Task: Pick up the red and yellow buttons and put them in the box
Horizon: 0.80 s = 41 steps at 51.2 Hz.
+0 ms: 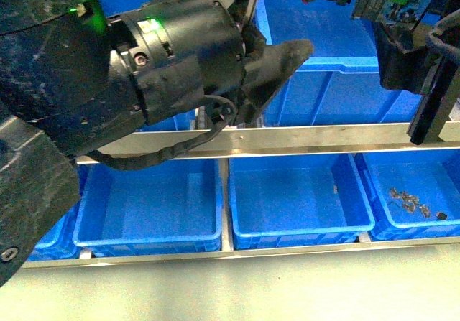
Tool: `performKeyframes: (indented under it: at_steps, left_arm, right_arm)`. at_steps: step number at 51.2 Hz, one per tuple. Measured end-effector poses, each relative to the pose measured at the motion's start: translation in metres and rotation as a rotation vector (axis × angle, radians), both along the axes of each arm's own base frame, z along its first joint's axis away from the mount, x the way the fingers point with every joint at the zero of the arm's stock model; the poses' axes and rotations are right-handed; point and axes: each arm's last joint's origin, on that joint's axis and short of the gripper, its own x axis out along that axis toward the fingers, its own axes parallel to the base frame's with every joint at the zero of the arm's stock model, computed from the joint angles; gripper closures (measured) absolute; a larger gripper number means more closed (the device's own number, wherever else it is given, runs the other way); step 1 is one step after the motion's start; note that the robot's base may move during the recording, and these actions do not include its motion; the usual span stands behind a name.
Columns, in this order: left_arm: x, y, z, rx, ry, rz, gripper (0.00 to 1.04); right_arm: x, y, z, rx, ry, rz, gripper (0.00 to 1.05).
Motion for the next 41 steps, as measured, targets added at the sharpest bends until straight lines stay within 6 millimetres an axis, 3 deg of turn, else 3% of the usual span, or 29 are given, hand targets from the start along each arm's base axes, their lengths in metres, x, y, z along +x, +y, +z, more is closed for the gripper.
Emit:
performKeyframes:
  at_steps: [6,20,25,33,41]
  left_arm:
    - [0.002,0.013,0.008,0.001,-0.026,0.035,0.06]
    - [0.006,0.059,0.052,-0.040,-0.140,0.145,0.08]
    - [0.000,0.089,0.072,-0.030,-0.182,0.225,0.08]
    - [-0.027,0.133,0.101,0.054,-0.235,0.311,0.08]
    - [-0.080,0.159,0.113,0.227,-0.290,0.373,0.08]
  right_arm:
    - [0.001,-0.003,0.000,-0.005,-0.001,-0.021,0.66]
    - [0.004,-0.002,-0.006,-0.036,0.026,-0.037,0.66]
    - [0.009,-0.001,-0.004,-0.075,0.029,-0.054,0.66]
    - [0.021,-0.008,0.007,-0.166,0.008,-0.102,0.66]
    - [0.035,-0.013,0.019,-0.336,-0.025,-0.139,0.66]
